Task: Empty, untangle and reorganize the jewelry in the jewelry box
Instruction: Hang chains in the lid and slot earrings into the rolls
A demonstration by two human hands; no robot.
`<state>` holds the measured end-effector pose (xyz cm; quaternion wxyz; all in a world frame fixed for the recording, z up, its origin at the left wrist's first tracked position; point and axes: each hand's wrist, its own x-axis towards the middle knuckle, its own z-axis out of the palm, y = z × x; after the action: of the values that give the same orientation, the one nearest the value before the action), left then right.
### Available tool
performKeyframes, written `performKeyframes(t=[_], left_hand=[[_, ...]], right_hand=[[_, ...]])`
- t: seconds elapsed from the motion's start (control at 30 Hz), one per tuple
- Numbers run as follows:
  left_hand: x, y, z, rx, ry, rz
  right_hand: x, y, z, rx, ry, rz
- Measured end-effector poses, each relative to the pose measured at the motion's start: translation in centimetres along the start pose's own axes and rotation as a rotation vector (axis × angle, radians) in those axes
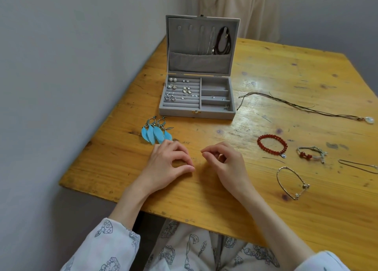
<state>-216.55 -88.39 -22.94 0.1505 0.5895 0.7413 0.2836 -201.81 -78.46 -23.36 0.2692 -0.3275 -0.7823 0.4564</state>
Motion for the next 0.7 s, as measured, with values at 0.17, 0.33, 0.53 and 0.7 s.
performKeyframes(t=[0.17,0.33,0.53,0.7], left_hand=[[2.0,0.0,-0.7,-0.041,0.086,-0.022],[6.6,-0.4,-2.2,-0.054,0.212,-0.029],[11.7,-2.5,-3.6,-0.092,0.359,-0.164],[14.9,-3.8,-3.9,-0.079,0.334,-0.202]], right_hand=[[3.8,-0.5,-1.1,-0.013,0.075,-0.003],[10.1,-1.1,-1.6,-0.073,0.089,-0.01],[16.6,-1.0,-0.1,-0.205,0.011,-0.033],[18.0,-0.3,1.1,-0.308,0.006,0.008]])
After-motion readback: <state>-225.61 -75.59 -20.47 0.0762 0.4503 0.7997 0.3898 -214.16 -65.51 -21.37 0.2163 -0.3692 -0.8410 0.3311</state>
